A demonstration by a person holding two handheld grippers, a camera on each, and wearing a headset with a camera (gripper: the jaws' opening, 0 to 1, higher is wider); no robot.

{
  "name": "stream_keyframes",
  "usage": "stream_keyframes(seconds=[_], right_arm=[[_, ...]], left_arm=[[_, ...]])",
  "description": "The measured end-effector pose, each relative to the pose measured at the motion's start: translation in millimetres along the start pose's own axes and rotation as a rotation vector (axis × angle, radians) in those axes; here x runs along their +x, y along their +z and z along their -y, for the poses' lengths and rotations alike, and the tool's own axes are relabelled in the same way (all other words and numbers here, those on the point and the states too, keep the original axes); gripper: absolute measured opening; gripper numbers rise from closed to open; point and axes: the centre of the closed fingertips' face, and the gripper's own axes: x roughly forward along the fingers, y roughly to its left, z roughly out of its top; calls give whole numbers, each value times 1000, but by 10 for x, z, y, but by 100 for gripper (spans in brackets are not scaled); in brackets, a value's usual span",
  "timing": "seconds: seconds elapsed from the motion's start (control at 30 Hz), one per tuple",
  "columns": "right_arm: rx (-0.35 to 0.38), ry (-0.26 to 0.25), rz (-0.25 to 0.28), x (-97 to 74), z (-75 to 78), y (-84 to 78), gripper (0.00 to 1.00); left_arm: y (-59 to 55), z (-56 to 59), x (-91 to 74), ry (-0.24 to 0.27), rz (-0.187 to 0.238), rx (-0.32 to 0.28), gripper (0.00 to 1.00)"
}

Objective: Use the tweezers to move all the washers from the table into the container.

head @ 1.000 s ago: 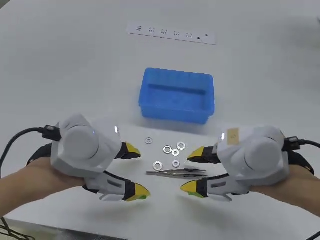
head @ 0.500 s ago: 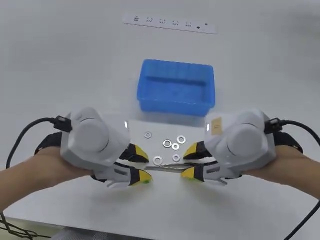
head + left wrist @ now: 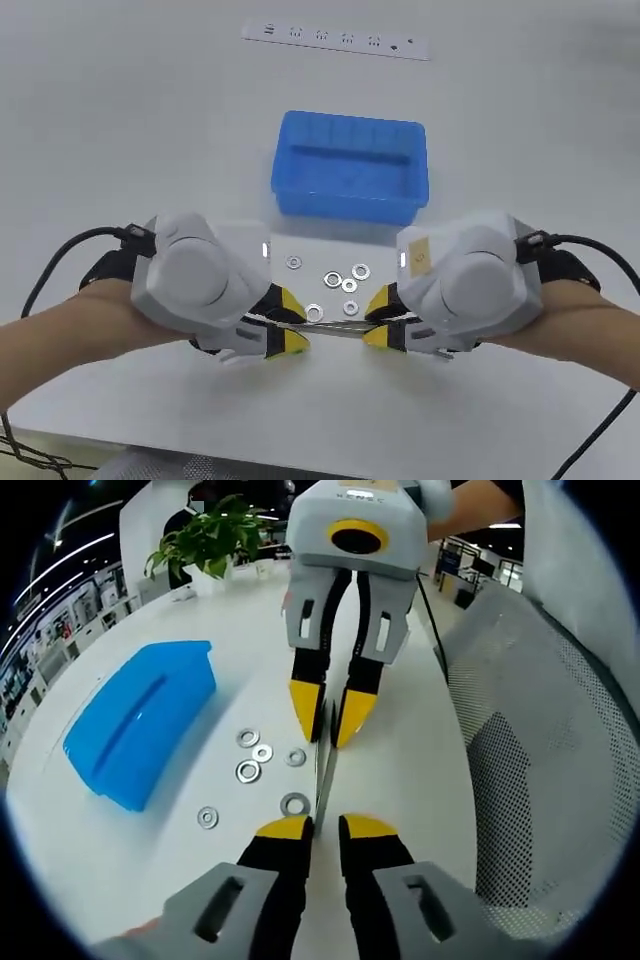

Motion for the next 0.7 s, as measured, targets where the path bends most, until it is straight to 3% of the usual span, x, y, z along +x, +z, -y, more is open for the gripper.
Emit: stream_keyframes(seconds=[0.1,0.43,0.53,0.7], right_arm=[[5,-2,-9,-1,4,-2,10],[2,-25,-4,3,14,3,7],[-2,-17,19,12,-28,32,7],[-51,-24,43,29,-107,105,7]], left_arm=[[-10,-65,4,23,-5,8,7],[-16,-45,6,11,-49,68,6],[-45,-6,-18,-14,-60,57,6],[-70,82,-96,-35,-95,104,5]])
